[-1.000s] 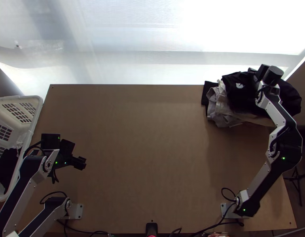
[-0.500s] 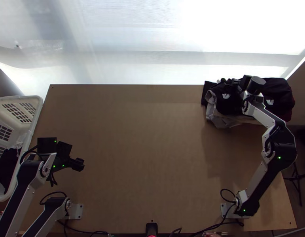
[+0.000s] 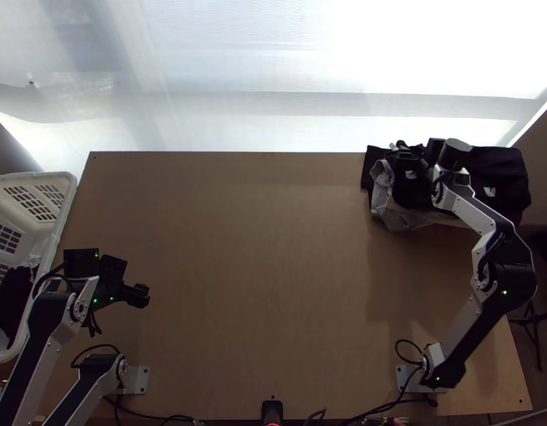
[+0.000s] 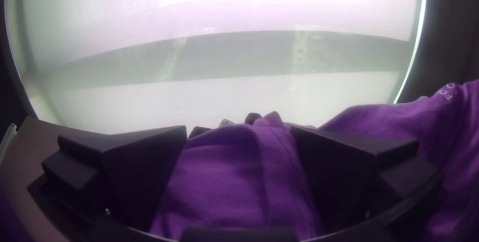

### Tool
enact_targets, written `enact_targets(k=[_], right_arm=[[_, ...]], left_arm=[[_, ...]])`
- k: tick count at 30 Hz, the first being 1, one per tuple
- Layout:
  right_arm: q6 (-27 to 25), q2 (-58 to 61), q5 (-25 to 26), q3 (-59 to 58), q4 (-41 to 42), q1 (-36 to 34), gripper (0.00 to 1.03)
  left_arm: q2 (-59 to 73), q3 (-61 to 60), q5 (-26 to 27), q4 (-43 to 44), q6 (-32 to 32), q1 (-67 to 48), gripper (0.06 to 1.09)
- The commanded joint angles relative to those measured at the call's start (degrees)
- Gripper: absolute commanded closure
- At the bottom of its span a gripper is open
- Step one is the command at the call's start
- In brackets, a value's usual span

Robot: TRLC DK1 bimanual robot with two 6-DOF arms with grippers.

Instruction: Fold the t-shirt

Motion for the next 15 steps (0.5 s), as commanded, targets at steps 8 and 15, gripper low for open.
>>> enact_targets(k=[8, 15], right_arm=[[-3.5, -23.7, 0.3, -5.4, -2.9, 5.1, 0.04], [-5.8, -31.0, 1.3, -6.2, -4.3, 7.4, 0.04]], left_arm=[[-1.4, -0.2, 0.1, 0.5, -0.2, 0.4, 0.11], [-3.2, -0.5, 0.1, 0.6, 0.0, 0.8, 0.11]])
